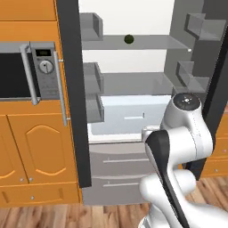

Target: Place the cold items (lime and carrot) from the fridge in one tupperware on the dining counter. Place the warm items (hot dog and kebab skewer) in the stove area in another tupperware.

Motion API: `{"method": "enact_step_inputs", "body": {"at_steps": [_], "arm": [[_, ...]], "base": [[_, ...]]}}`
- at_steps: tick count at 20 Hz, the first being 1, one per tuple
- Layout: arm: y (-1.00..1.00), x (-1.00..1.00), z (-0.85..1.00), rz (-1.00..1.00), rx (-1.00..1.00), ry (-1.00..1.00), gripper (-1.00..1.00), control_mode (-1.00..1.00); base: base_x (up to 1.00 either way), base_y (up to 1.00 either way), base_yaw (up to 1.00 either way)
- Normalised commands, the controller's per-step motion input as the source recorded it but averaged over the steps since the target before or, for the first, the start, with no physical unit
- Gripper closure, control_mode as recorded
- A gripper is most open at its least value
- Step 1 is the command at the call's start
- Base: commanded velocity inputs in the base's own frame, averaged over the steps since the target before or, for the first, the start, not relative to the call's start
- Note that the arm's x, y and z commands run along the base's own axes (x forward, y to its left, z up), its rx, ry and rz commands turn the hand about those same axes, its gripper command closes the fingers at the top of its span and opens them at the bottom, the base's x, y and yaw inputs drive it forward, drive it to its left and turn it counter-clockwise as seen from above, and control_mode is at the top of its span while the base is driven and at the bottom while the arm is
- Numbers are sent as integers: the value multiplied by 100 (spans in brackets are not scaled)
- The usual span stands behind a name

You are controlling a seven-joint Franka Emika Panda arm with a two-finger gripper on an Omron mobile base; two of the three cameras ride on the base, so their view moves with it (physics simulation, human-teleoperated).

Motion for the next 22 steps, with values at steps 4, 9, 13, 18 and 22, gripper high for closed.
{"method": "enact_step_inputs", "body": {"at_steps": [4,9,13,18,22], "arm": [[0,0,0,0,0,0,-100,100],[0,0,0,0,0,0,-100,100],[0,0,0,0,0,0,-100,100],[0,0,0,0,0,0,-100,100],[0,0,0,0,0,0,-100,100]], "base": [[63,-23,0],[50,0,-15],[45,-3,-13],[44,0,-11],[42,8,-11]]}}
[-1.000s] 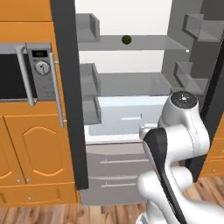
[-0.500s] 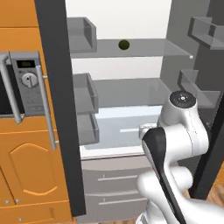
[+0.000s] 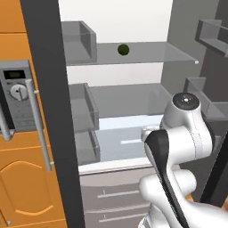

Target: Place the cold items (lime and carrot) from the fridge in one tupperware on the dining counter. Place the warm items (hot dog and kebab skewer) in the stove area in another tupperware.

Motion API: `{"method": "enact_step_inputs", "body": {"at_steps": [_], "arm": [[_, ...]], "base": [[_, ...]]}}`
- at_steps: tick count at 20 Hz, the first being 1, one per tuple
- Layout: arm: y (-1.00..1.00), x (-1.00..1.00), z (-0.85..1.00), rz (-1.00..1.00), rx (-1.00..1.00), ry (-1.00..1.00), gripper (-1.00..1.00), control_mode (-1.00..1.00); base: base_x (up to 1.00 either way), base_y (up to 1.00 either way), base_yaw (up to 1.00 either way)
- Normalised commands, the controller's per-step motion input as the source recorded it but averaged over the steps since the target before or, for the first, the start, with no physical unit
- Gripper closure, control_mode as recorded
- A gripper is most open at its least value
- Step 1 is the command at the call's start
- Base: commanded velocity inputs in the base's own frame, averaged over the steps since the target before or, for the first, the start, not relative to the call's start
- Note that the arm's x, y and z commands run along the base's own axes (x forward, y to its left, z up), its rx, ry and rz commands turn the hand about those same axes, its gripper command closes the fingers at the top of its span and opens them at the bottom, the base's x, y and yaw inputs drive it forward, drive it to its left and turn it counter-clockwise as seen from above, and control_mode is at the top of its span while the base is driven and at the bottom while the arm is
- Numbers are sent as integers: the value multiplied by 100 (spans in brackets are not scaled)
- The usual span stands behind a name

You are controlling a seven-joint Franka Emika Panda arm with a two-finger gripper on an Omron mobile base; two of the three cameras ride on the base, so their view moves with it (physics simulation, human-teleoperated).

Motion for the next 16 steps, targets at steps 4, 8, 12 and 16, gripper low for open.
{"method": "enact_step_inputs", "body": {"at_steps": [4,8,12,16], "arm": [[0,0,0,0,0,0,-100,100],[0,0,0,0,0,0,-100,100],[0,0,0,0,0,0,-100,100],[0,0,0,0,0,0,-100,100]], "base": [[45,21,-18],[38,28,-20],[45,40,-13],[50,52,-1]]}}
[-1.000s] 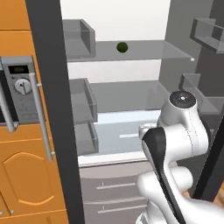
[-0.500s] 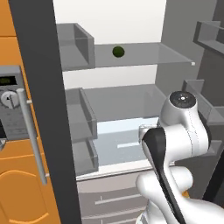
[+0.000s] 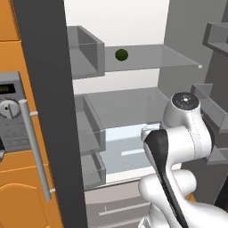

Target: Place the cold items (lime and carrot) from the fridge in one tupperware on the dining counter. Place the warm items (hot dog and kebab skewer) in the stove area in another tupperware.

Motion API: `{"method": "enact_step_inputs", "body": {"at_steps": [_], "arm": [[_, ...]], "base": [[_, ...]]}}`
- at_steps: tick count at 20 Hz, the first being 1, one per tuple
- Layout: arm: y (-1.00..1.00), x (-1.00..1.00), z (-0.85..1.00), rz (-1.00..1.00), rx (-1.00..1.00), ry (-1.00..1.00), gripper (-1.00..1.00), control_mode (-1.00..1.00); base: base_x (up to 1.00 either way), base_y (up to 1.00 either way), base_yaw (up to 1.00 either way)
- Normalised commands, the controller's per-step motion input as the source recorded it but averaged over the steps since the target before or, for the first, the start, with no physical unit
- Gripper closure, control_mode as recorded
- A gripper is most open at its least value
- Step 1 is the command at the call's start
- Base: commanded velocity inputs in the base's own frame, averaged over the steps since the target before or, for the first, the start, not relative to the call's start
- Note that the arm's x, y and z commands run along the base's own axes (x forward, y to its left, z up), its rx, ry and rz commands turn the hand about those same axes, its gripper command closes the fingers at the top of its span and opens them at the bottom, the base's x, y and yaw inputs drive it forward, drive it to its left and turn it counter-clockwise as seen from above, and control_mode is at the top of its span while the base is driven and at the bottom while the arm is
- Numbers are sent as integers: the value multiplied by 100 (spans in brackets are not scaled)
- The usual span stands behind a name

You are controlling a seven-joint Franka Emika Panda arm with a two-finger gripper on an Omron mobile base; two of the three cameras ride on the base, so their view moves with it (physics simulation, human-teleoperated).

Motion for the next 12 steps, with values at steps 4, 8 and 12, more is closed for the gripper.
{"method": "enact_step_inputs", "body": {"at_steps": [4,8,12], "arm": [[0,0,0,0,0,0,-100,100],[8,18,4,3,1,0,-100,-100],[20,68,46,37,10,-8,-100,-100]], "base": [[72,33,0],[57,27,0],[0,0,0]]}}
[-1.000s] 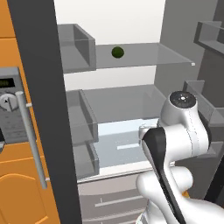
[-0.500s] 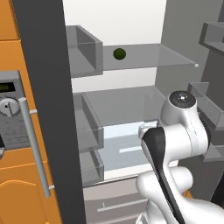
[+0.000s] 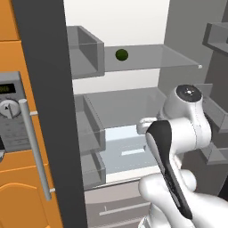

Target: Place the cold items (lime and carrot) from the fridge in one tupperware on the dining counter. Place the warm items (hot dog and kebab skewer) in the stove area in another tupperware.

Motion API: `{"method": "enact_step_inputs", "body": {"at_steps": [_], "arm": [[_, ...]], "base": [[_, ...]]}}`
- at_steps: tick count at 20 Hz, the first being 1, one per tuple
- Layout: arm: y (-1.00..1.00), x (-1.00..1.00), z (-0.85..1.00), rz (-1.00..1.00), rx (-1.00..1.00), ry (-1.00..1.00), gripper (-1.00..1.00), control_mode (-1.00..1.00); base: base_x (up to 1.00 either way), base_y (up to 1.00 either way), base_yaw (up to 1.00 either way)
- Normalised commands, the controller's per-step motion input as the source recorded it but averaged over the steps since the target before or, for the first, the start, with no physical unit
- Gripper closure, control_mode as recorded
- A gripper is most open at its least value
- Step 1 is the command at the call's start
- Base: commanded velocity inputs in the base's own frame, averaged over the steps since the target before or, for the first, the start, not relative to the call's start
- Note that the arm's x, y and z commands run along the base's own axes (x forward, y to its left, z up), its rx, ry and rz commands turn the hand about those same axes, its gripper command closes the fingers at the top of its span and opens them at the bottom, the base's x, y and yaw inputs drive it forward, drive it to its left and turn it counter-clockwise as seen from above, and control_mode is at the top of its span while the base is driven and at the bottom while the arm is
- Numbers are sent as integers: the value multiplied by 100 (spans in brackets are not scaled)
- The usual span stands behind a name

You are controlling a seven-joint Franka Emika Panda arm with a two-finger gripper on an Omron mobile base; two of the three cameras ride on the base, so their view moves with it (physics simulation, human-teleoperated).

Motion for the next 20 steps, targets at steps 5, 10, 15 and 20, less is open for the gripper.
{"method": "enact_step_inputs", "body": {"at_steps": [5,10,15,20], "arm": [[10,62,79,36,1,-23,-100,-100],[4,40,90,14,-13,-27,-100,-100],[5,43,90,1,-18,-21,-100,-100],[15,56,71,1,-12,-7,-100,-100]], "base": [[0,0,0],[0,0,0],[0,0,0],[0,0,0]]}}
